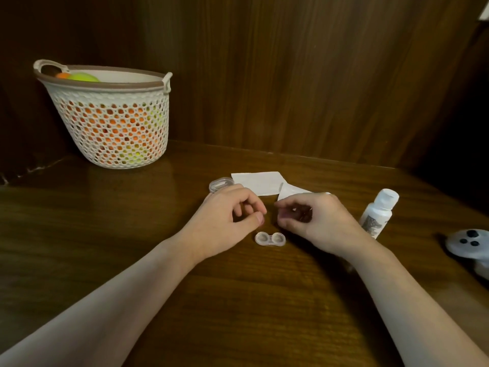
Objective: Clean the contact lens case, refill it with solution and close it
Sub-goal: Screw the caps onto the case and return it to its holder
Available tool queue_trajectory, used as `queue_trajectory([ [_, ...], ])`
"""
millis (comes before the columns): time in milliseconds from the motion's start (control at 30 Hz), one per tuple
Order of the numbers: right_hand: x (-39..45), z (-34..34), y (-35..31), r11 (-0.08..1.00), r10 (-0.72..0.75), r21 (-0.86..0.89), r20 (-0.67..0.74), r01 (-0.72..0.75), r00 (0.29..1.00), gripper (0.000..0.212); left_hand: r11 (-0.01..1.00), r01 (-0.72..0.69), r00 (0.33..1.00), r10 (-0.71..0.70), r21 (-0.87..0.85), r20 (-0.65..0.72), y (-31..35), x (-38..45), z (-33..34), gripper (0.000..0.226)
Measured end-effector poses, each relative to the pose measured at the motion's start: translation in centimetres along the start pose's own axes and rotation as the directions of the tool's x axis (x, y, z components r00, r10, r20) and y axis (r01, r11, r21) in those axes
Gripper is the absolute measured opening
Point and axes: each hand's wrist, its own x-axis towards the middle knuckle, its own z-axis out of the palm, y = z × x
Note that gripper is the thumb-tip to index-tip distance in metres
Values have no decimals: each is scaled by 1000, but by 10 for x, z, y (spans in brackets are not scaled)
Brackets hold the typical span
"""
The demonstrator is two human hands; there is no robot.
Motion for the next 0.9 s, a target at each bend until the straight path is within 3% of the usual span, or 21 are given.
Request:
queue_trajectory([
  [133,-6,-2,-11,946,-9,313,-243,87,970,29,999,18,998,-20,-31,-62,5,2,-1,15],
  [300,-10,5,-29,861,-58,470,-290,196,955,34,986,86,994,-94,-142,-55,10,5,-2,24],
  [500,-11,10,-35,853,-80,476,-286,214,955,36,955,87,992,-108,-285,-61,10,8,-4,22],
  [733,-14,7,-37,845,-108,453,-374,283,921,38,939,82,995,-98,-334,-32,11,8,-5,21],
  [833,-15,7,-39,831,-136,464,-363,306,922,39,918,80,996,-89,-387,-6,13,8,-5,32],
  [900,-15,8,-40,826,-145,471,-354,309,924,38,912,88,996,-94,-402,6,14,9,-4,26],
])
